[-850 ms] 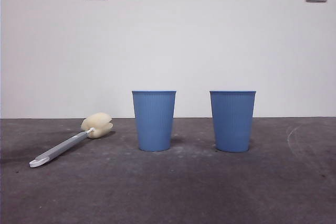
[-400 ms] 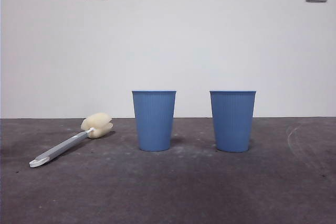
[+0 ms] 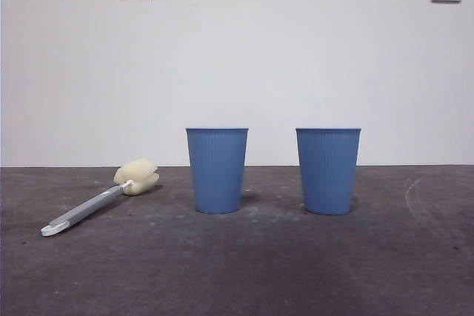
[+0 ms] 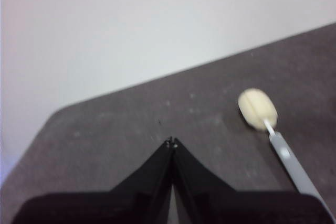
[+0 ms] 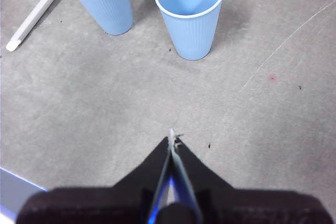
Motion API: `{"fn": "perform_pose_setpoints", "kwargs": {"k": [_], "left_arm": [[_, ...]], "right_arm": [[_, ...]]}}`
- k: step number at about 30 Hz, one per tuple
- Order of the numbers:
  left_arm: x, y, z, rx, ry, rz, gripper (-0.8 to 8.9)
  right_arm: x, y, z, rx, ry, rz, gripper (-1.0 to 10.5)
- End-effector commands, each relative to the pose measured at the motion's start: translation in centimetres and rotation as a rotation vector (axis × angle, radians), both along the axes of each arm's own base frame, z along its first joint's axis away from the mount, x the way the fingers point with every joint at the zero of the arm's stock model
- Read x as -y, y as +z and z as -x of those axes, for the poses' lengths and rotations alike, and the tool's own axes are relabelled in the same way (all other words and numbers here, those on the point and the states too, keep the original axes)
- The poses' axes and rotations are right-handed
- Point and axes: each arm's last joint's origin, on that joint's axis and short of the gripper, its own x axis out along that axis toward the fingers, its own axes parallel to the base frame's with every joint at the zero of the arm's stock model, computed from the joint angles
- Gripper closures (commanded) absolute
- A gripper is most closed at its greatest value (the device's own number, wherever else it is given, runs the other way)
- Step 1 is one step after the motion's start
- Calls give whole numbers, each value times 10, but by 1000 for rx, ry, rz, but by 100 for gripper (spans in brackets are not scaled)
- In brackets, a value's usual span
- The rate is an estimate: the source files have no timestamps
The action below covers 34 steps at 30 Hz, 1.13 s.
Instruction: Pick up the cup brush,pick up the cup,insert the brush into the cup,clean the cup,put the cup brush back,put the cup back to the fixed position on the table
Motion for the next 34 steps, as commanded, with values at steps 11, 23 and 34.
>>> {"fn": "perform_pose_setpoints", "kwargs": {"k": [11,23,34], "left_arm": [[0,-60,10,-95,12,95,817],[0,-60,13,-92,23,99,817],[0,-64,11,-133,25,102,817]], "right_arm": [[0,1,0,7,3,1,946],[0,1,0,6,3,2,946],[0,1,0,6,2,2,946]]}}
